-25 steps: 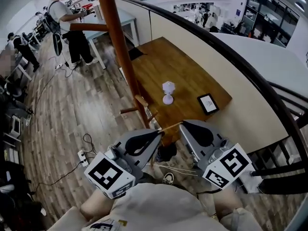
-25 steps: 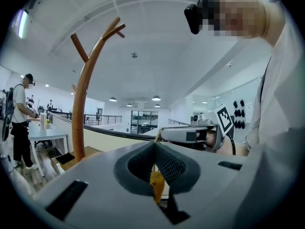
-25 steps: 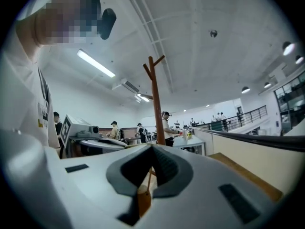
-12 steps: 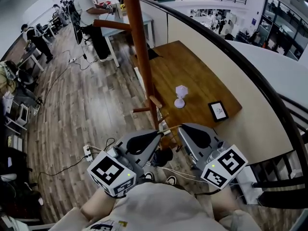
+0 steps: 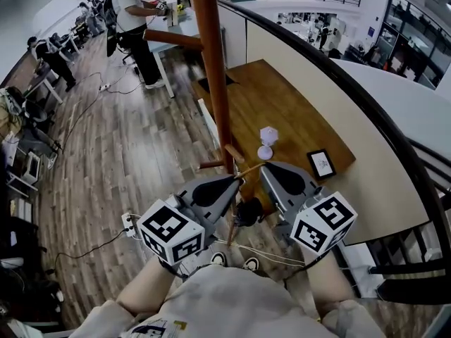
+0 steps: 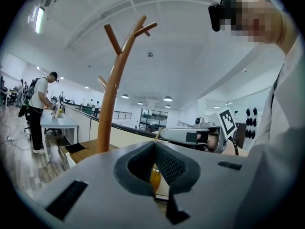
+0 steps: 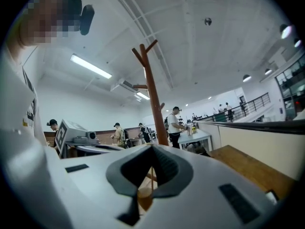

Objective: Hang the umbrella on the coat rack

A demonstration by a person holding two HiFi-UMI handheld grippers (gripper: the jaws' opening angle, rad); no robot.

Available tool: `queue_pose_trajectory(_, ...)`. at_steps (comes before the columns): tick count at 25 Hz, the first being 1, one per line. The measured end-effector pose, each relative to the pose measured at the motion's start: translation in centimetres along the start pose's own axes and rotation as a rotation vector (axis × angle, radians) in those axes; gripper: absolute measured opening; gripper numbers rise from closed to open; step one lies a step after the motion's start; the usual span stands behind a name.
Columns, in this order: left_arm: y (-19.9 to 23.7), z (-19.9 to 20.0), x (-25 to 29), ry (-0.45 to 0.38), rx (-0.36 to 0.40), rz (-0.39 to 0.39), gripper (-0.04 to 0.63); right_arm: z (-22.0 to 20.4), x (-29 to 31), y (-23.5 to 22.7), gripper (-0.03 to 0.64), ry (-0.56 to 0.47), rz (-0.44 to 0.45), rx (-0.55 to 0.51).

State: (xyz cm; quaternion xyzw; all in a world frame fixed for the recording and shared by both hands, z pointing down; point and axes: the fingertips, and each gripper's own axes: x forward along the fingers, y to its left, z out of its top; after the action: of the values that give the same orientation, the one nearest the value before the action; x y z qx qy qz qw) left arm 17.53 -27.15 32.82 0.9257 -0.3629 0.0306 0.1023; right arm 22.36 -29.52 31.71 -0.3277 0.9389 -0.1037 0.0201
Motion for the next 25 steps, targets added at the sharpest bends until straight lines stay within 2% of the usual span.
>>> queue_pose_trajectory(5, 2.1, -1.6, 1.2, 0.014, -0.088, -0.026, 0.002, -1.8, 2.5, -2.0, 0.003, 0.059, -0.025, 0.010)
queue_pose_trajectory(14, 5.9, -3.3, 1.7, 0.010, -0.172, -0.039, 0.002, -4.2, 5.6, -3.3, 0.003, 0.114, -0.027, 0.045)
queue_pose_trajectory(21, 8.1, -5.8, 3.2, 0.049, -0.207, -0.021, 0.002, -7.2, 7.3, -4.0, 0.005, 0.172, -0.003, 0.094)
queue_pose_trajectory(25, 9.7, -7.0, 3.9, 0.074, -0.216, 0.024, 0.002, -8.4, 8.5, -4.1, 0.005, 0.192, 0.012, 0.105)
